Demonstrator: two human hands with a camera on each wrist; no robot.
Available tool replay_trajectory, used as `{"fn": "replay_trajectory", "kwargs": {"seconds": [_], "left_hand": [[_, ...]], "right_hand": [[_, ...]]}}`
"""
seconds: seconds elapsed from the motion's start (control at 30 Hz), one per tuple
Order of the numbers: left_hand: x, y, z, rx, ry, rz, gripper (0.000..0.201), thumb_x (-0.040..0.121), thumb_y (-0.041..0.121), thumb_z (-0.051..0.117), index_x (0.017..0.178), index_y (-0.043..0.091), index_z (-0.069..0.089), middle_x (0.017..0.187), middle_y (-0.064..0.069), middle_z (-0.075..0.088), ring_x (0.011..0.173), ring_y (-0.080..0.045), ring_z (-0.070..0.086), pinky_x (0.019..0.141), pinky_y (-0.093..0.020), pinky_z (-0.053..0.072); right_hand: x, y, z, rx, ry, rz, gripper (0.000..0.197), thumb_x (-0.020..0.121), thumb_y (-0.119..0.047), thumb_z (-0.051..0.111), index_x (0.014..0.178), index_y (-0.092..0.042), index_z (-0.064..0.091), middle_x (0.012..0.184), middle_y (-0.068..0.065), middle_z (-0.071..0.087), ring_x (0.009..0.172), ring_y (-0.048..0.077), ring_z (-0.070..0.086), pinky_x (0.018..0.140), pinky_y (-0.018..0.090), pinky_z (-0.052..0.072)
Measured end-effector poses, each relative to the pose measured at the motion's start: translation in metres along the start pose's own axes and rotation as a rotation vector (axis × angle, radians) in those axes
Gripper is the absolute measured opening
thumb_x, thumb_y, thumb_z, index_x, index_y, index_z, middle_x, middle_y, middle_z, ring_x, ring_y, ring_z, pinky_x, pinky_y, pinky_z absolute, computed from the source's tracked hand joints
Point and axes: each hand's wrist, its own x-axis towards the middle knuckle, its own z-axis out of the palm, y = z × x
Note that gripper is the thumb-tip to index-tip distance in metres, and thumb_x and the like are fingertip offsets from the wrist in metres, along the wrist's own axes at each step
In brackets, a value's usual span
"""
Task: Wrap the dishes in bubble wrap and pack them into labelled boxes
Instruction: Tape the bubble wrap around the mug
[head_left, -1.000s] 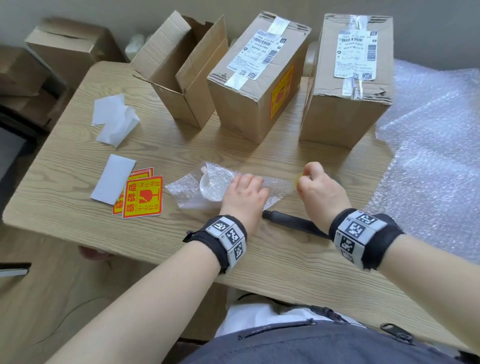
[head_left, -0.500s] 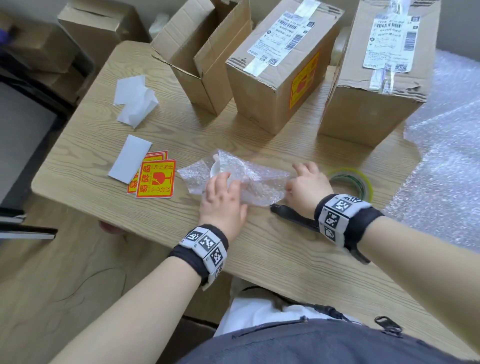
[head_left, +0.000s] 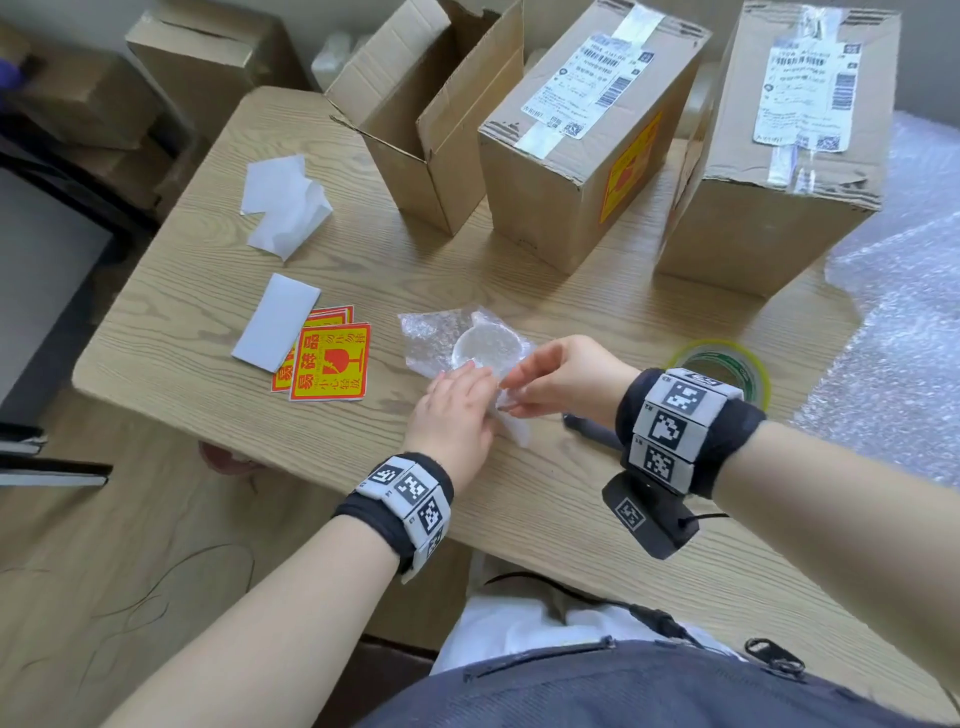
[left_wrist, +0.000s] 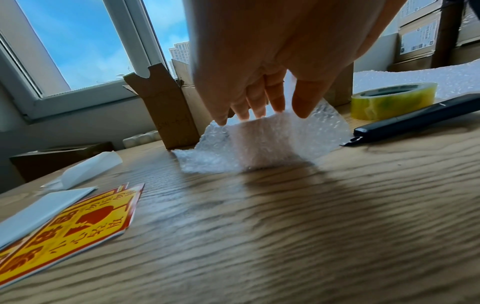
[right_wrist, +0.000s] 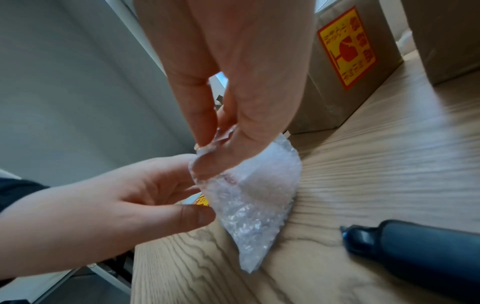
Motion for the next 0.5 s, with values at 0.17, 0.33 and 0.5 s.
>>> {"fn": "replay_trajectory", "kwargs": {"seconds": [0.17,0.33,0.5], "left_hand": [[-0.005,-0.02,0.003,-0.148,0.02,0.049,0.048,0.092,0.018,0.053,0.138,0.01,0.044,0.148,-0.001,0.039,0.143,-0.014,0.021,0.114,-0.023,0.011],[-0.008,-0.033,-0.002,-0.435,0.167,-0.095,0.02,0.09,0.013,0.057,0.11,0.012,0.061,0.115,-0.003,0.06,0.115,-0.02,0.051,0.097,-0.026,0.036],[0.005,-0.049,-0.012,-0.603,0.186,-0.409,0.029,0.092,0.017,0.055,0.119,0.007,0.054,0.113,-0.004,0.053,0.108,-0.02,0.053,0.098,-0.032,0.042]], "right_hand": [[0.016,0.0,0.018,-0.023,0.063,-0.032,0.027,0.082,0.02,0.052,0.091,-0.005,0.058,0.073,0.005,0.06,0.06,0.009,0.06,0.058,0.016,0.054],[0.027,0.007,0.032,0.055,0.198,-0.065,0.034,0.083,0.023,0.039,0.083,-0.011,0.043,0.099,0.019,0.064,0.071,0.021,0.063,0.068,0.026,0.055],[0.023,0.016,0.042,-0.034,0.21,-0.094,0.043,0.082,0.024,0.038,0.113,0.001,0.058,0.119,0.013,0.06,0.085,0.02,0.063,0.068,0.016,0.054]]}}
